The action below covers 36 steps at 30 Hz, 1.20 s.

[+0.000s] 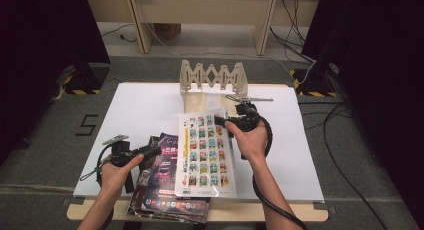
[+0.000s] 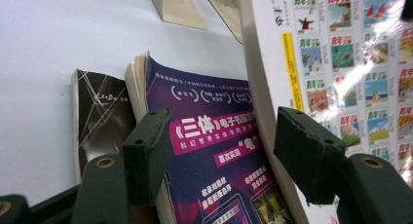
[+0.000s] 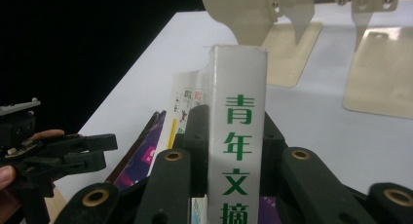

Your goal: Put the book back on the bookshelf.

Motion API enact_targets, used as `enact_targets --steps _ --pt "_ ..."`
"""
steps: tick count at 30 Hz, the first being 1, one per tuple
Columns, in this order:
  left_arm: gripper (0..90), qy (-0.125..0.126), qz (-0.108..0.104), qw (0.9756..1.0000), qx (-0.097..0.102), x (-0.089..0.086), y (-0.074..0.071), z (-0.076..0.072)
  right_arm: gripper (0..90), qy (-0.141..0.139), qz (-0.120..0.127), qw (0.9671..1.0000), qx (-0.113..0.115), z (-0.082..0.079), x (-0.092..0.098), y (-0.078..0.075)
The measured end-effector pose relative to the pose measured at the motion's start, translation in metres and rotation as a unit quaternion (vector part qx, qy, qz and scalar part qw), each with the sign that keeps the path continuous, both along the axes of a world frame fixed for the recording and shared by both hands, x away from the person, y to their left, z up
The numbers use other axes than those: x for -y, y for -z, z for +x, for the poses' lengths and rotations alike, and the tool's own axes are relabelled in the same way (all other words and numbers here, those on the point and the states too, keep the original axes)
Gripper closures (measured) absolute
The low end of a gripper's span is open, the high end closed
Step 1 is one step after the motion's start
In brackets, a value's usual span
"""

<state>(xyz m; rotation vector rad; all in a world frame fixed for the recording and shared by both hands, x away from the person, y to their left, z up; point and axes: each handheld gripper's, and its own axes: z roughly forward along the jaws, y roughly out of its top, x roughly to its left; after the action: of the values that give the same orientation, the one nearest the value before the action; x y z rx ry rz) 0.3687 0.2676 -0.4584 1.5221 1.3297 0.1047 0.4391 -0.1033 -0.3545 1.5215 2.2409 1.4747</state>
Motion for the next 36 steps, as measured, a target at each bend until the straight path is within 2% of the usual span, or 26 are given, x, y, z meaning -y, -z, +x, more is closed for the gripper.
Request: enact_targets --steps 10,14,18,19,26,36 --pt "38.5 -0.008 -0.001 1.0000 -0.001 -0.004 0.001 0.000 74.1 0.022 -0.008 0.9991 0.035 -0.002 0.010 -0.016" --pt "38.7 -0.012 0.002 0.9999 0.005 -0.005 0.001 0.001 74.1 0.043 -0.014 0.9974 0.056 -0.002 0.016 -0.026" --pt "38.9 -0.015 0.004 0.9999 0.007 -0.006 0.001 0.001 74.1 0.055 -0.022 0.9961 0.065 0.000 0.018 -0.031" --pt "39.0 -0.017 0.005 0.9998 0.009 -0.006 0.001 0.001 74.1 0.062 -0.030 0.9949 0.074 0.001 0.019 -0.034" --pt "39.1 -0.023 0.010 0.9996 0.007 -0.009 0.002 0.001 74.1 0.080 -0.042 0.9917 0.091 0.005 0.022 -0.043" --pt "39.3 -0.022 0.009 0.9997 0.006 -0.009 0.002 0.002 74.1 0.125 -0.056 0.9828 0.124 0.014 0.027 -0.063"
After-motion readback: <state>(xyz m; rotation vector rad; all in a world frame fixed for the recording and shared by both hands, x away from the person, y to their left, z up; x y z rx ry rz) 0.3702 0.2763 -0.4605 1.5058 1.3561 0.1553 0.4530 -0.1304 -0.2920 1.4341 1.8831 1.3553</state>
